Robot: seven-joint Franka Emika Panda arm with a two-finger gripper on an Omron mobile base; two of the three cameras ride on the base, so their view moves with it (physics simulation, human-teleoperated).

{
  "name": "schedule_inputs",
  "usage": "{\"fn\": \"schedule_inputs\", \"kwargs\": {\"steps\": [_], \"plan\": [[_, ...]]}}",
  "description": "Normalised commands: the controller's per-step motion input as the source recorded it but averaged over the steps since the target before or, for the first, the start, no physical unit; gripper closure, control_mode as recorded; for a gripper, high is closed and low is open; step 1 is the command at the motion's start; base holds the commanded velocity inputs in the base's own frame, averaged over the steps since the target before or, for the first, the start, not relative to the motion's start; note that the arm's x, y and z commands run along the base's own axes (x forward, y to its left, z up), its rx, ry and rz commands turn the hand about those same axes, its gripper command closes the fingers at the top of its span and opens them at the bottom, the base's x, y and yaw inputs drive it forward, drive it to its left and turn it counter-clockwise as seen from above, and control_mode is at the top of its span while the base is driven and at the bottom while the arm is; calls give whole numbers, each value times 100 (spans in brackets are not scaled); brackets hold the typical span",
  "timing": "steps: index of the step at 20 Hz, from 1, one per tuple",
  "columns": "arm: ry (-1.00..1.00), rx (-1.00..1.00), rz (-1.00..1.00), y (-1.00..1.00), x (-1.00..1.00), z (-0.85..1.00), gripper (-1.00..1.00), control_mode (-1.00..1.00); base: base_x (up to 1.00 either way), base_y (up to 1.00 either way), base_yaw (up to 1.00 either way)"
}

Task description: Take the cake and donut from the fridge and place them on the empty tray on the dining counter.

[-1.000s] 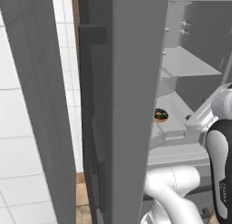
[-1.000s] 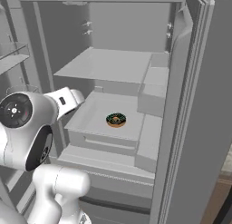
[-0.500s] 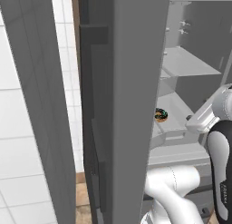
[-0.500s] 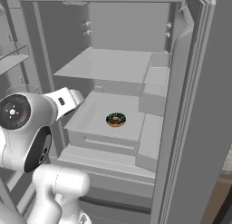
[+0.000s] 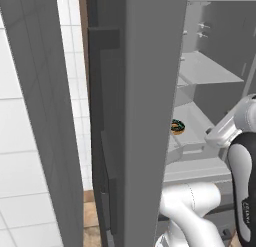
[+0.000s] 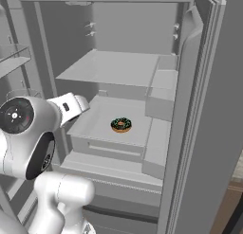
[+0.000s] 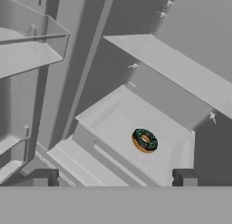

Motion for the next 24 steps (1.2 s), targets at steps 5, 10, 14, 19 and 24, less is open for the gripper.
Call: {"fn": "schedule_inputs", "kwargs": {"steps": [5, 10, 14, 19, 24], "plan": [[15, 0, -13, -37, 12, -46, -100, -100, 0, 0, 0], [-2, 0, -2, -7, 15, -44, -100, -100, 0, 0, 0], [-11, 2, 0, 0, 26, -17, -100, -100, 0, 0, 0], [0, 7, 0, 1, 52, -19, -100, -100, 0, 0, 0], [7, 4, 0, 2, 62, -47, -100, -100, 0, 0, 0]]}}
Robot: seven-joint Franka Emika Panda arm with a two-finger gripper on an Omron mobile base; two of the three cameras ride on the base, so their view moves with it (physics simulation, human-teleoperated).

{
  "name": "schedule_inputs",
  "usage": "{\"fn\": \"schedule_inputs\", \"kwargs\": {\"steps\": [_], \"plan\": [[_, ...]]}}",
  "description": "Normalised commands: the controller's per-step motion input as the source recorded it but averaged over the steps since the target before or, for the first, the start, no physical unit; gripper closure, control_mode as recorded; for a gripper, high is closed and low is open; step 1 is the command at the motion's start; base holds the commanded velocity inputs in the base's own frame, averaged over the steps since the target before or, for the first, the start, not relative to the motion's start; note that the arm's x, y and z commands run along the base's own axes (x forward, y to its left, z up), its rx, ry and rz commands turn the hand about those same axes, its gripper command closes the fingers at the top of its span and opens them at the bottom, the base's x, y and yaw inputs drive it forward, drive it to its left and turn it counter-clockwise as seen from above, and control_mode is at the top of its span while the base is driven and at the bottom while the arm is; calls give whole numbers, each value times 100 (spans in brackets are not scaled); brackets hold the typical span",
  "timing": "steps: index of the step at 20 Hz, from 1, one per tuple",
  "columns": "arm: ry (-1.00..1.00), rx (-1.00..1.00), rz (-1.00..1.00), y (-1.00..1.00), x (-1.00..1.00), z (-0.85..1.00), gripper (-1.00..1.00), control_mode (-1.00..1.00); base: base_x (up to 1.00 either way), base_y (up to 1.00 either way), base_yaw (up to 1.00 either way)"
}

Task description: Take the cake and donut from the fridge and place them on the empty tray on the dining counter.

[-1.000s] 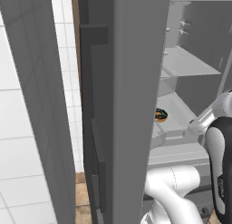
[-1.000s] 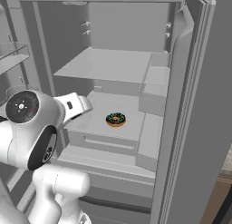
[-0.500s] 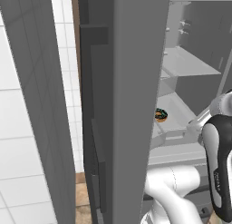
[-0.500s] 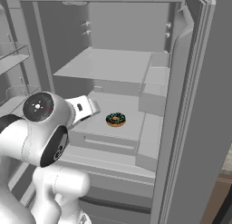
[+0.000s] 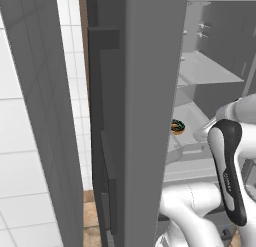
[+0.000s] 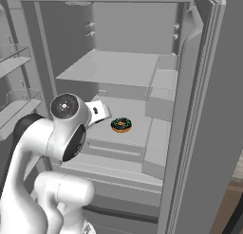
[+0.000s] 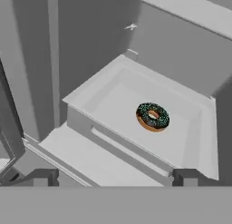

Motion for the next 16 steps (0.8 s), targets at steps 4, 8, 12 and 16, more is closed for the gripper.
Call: {"fn": "schedule_inputs", "kwargs": {"steps": [4, 8, 12, 16], "plan": [[18, 2, 0, 2, 61, -47, -100, -100, 0, 0, 0], [13, 0, 0, 4, 49, -38, -100, -100, 0, 0, 0], [3, 1, 0, 0, 47, -28, -100, -100, 0, 0, 0], [1, 2, 0, 0, 50, -31, -100, -100, 0, 0, 0]]}}
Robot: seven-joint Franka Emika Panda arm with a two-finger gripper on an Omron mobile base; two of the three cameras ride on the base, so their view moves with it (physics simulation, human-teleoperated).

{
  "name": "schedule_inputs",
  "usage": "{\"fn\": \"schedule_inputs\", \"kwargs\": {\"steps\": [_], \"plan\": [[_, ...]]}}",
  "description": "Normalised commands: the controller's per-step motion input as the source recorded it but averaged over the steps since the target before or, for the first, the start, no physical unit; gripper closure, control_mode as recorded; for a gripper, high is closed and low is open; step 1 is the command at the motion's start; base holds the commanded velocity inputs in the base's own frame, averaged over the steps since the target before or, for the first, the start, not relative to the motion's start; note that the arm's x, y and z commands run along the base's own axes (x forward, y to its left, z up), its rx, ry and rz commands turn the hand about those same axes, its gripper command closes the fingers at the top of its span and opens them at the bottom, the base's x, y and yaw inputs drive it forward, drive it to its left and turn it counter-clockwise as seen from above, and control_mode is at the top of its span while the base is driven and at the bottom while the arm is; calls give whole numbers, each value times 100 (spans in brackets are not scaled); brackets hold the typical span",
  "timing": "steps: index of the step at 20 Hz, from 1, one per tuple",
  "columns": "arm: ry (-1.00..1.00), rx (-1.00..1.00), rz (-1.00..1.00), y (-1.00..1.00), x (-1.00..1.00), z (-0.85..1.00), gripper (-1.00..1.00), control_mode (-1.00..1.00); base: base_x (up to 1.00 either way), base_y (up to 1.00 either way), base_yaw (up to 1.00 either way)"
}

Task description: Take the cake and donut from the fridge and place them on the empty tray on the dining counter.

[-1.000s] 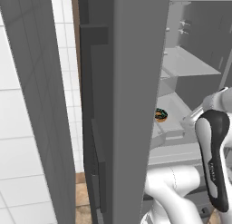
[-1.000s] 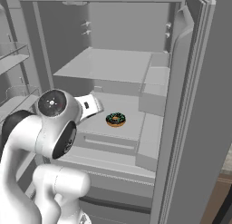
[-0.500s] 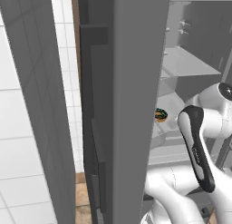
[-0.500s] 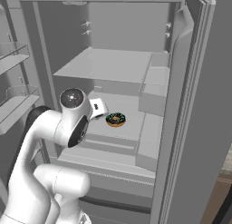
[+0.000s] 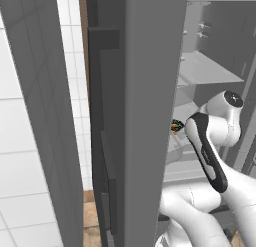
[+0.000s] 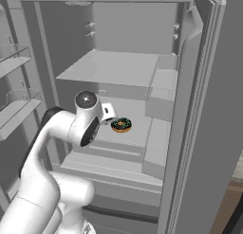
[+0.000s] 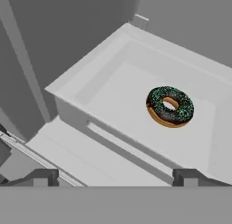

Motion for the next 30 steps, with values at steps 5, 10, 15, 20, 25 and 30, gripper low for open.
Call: {"fn": "schedule_inputs", "kwargs": {"steps": [5, 10, 15, 20, 25, 30], "plan": [[2, 0, 0, 0, 45, -35, -100, -100, 0, 0, 0], [1, 1, -1, -2, 35, -9, -100, -100, 0, 0, 0], [5, 2, -5, -1, 28, -2, -100, -100, 0, 0, 0], [12, 3, -7, -1, 19, -24, -100, -100, 0, 0, 0], [6, 5, -4, -5, 24, -17, -100, -100, 0, 0, 0], [0, 3, 0, 0, 49, -13, -100, -100, 0, 0, 0]]}}
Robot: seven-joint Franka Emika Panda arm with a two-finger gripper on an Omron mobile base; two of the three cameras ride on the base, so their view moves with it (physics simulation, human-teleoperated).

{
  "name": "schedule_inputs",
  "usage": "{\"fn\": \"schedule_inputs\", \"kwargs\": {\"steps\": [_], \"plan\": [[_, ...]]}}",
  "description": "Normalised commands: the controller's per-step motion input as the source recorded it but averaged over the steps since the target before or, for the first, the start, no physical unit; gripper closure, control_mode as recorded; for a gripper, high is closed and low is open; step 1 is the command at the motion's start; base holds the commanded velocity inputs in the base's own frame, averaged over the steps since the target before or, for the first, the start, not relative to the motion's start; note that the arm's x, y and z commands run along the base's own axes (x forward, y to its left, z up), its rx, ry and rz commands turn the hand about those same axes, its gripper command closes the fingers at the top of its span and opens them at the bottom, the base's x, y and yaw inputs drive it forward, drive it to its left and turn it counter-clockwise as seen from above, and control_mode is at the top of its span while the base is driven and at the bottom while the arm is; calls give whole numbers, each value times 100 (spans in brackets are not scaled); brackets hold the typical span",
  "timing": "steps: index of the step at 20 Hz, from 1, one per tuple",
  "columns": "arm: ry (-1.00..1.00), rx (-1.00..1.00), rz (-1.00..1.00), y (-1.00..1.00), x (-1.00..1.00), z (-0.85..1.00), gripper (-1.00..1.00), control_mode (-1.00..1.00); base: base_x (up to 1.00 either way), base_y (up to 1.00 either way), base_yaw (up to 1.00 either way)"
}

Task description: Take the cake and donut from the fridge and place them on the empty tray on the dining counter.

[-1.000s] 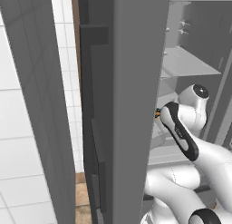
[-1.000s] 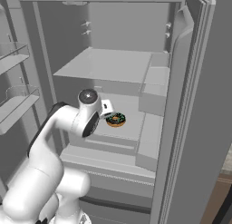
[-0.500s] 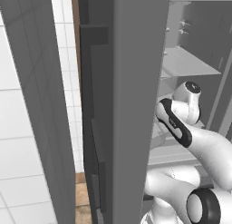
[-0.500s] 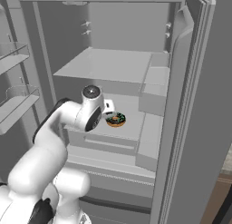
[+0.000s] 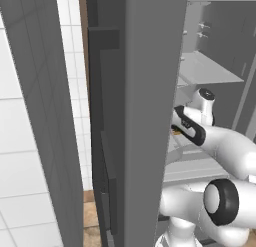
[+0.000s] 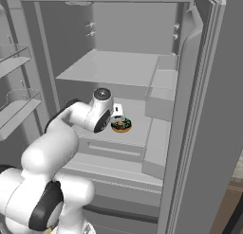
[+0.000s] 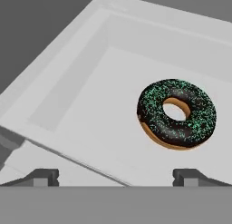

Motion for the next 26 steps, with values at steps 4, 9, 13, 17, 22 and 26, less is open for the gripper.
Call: {"fn": "schedule_inputs", "kwargs": {"steps": [4, 9, 13, 17, 22, 26], "plan": [[-1, 0, 3, 0, 41, -36, -100, -100, 0, 0, 0], [0, 0, 1, -2, 35, -36, -100, -100, 0, 0, 0], [0, 0, 1, -10, 39, -17, -100, -100, 0, 0, 0], [-1, 0, 2, -11, 41, -10, -100, -100, 0, 0, 0], [0, 0, 2, -6, 38, -13, -100, -100, 0, 0, 0], [0, 0, 2, 0, 38, -28, -100, -100, 0, 0, 0]]}}
